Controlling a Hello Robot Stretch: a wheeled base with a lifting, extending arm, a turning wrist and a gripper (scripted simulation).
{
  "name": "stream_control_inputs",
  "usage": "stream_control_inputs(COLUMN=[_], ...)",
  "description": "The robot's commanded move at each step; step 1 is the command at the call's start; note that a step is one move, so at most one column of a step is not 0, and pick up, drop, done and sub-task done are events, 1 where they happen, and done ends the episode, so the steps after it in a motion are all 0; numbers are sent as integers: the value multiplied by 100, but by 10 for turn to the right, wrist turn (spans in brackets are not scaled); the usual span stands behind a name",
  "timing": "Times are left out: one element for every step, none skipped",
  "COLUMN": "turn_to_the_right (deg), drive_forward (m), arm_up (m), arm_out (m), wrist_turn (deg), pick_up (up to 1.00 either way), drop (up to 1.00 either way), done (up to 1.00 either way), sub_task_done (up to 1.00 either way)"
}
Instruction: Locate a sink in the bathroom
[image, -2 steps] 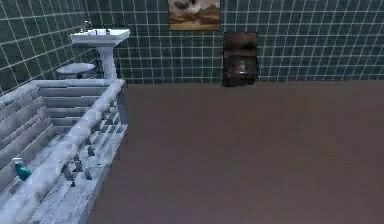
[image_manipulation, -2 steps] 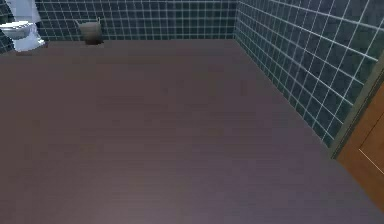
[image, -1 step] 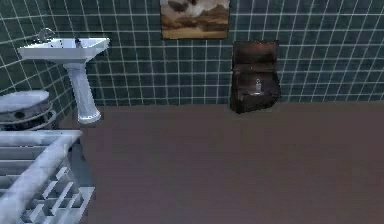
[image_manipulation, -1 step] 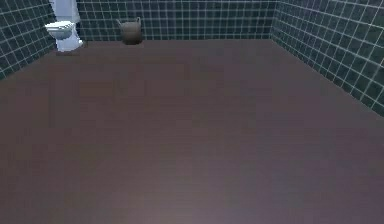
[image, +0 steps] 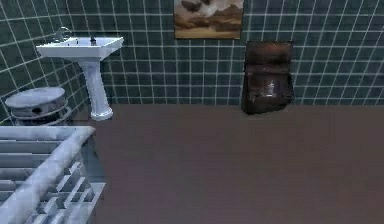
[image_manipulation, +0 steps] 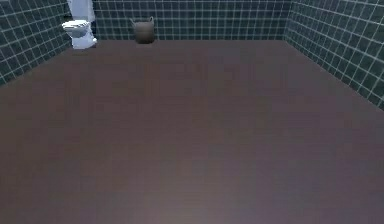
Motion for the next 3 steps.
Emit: stream_control_inputs(turn_to_the_right=[0,-30,0], drive_forward=[100,0,50], arm_up=[0,0,0], arm_out=[0,0,0], wrist_turn=[0,0,0], pick_up=[0,0,0], drop=[0,0,0], done=[0,0,0], sub_task_done=[0,0,0])
